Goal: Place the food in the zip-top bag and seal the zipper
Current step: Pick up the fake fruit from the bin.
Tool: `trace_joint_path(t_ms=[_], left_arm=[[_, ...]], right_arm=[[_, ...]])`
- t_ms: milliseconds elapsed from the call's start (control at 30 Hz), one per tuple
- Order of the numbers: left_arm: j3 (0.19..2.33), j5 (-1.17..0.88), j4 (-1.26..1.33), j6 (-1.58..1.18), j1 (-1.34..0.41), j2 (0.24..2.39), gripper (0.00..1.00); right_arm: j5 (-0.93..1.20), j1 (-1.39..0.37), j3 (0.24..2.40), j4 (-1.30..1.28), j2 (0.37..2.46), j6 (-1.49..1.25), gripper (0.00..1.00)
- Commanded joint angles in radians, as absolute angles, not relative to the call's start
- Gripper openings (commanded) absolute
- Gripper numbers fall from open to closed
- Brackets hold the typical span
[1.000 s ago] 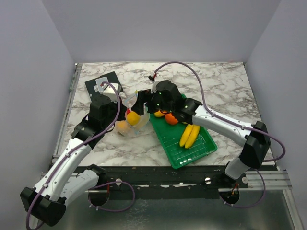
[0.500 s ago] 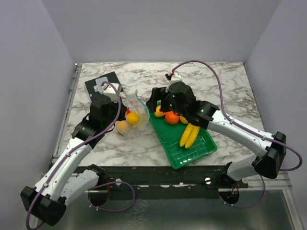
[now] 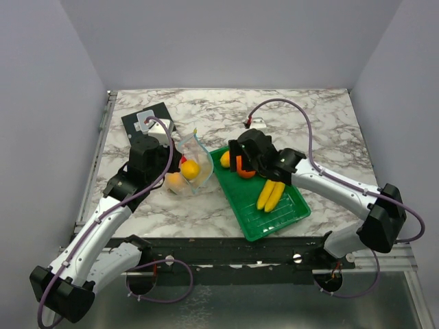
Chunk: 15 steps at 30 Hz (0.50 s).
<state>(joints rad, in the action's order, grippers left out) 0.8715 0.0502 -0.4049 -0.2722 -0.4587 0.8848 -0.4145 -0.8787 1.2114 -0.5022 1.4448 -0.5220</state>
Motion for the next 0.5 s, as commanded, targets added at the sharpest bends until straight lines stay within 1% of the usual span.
trace_joint_path(t_ms=[0, 67, 467], left_arm=[[0.854, 0.055, -0.388, -0.280, -0.462, 0.887, 0.00], [0.854, 0.057, -0.388, -0.280, -0.461, 0.887, 0.00], [0.853, 0.055, -0.388, -0.279, -0.462, 0.887, 0.00]], right_arm=[[-0.445, -0.852, 1.180, -0.525, 1.493, -0.530, 0.97], [-0.433, -0.838, 1.166, -0.509, 1.512, -0.531, 1.00], [-0.329, -0.769, 1.210, -0.460, 1.656, -0.501, 1.00]])
